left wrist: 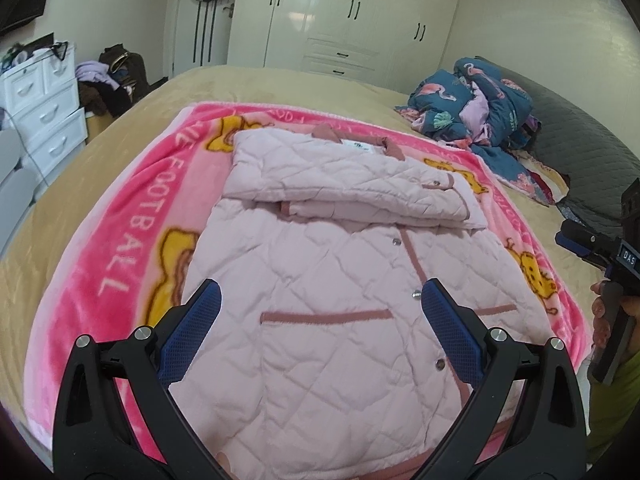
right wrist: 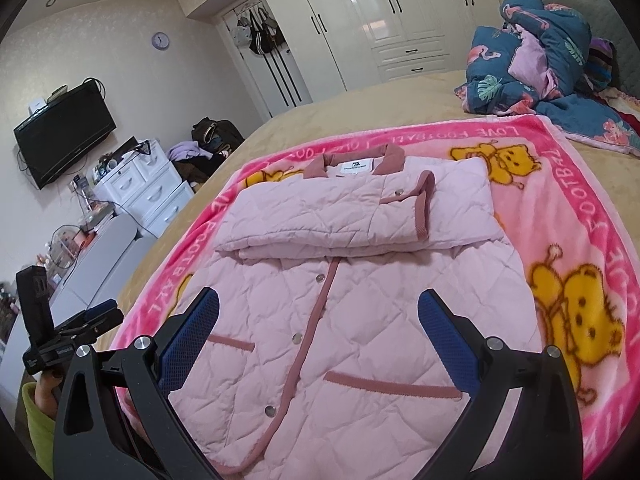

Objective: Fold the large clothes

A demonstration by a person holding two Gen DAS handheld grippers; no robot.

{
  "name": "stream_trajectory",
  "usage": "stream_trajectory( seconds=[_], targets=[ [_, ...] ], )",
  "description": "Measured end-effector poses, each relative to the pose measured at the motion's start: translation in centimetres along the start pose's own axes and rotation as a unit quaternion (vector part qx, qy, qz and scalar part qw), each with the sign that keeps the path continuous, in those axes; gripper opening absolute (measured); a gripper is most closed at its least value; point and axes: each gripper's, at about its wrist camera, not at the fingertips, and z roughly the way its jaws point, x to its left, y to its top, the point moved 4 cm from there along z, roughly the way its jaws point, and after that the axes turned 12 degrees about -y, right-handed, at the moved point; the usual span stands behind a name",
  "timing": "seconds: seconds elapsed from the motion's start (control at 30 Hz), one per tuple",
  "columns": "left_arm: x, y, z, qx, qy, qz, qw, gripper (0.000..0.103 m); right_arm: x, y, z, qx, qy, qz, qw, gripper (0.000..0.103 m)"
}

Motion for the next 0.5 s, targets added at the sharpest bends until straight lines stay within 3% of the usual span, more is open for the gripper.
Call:
stream_trajectory(
  seconds=[0.5],
  targets=[
    [2.7, -4.1, -0.2, 0.051, 0.055, -0.026, 0.9968, 0.094, -0.8, -1.7, -0.1, 0.017, 0.006, 0.002, 1.000, 0.099]
  ],
)
